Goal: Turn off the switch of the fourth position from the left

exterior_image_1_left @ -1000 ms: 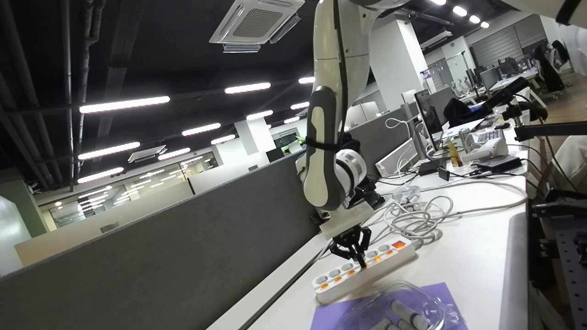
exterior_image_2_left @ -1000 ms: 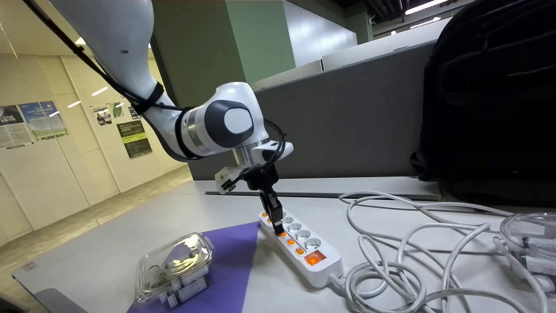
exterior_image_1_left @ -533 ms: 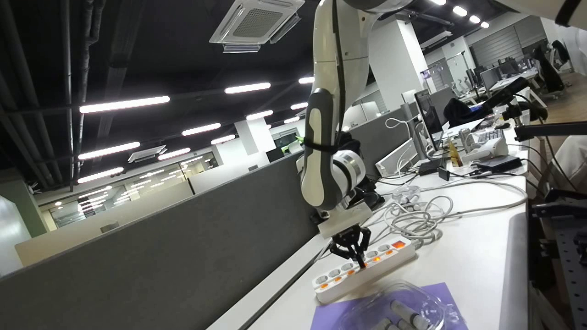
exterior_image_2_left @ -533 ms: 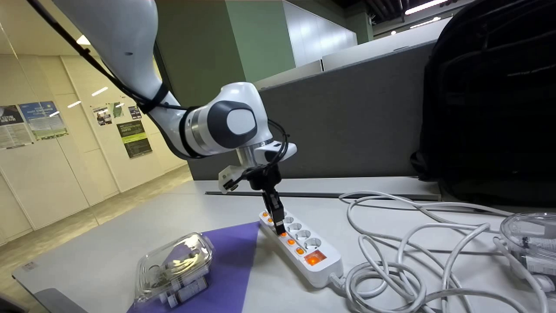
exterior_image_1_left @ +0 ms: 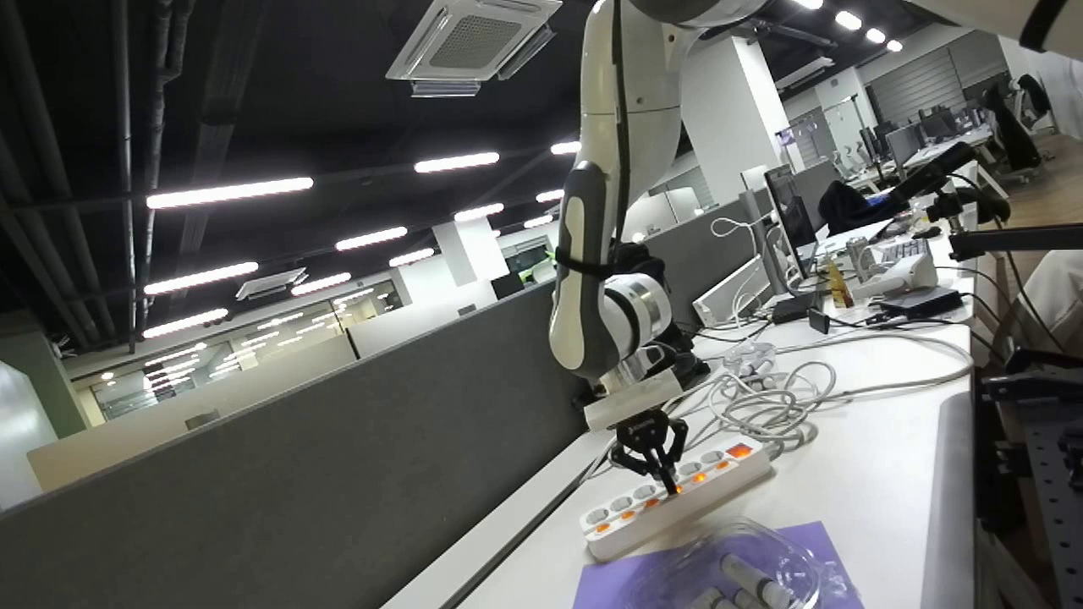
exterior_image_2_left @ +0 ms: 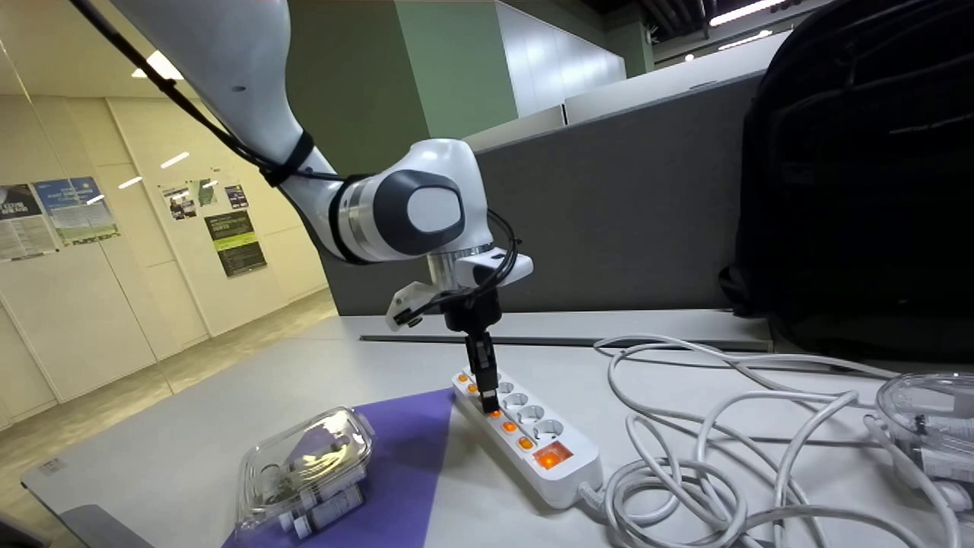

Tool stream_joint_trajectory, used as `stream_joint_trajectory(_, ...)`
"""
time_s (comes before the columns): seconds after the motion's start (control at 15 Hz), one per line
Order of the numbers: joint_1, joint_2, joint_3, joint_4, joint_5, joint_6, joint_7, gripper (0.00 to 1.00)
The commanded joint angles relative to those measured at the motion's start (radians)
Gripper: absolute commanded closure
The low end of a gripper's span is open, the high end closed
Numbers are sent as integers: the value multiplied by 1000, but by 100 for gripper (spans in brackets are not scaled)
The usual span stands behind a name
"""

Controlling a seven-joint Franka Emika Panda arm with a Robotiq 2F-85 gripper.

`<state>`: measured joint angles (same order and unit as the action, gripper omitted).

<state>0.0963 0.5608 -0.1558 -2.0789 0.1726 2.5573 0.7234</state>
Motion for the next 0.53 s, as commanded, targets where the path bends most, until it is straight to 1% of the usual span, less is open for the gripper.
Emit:
stream_joint_trajectory(0.0,-76,63,50,16,89,-14,-26,100)
stream_joint_trajectory(0.27,-165,63,116,11,206,-41,-174,100)
stream_joint_trajectory(0.4,-192,65,124,24,249,-93,-230,100)
stream_joint_trajectory(0.47,-193,57,119,28,253,-120,-248,100)
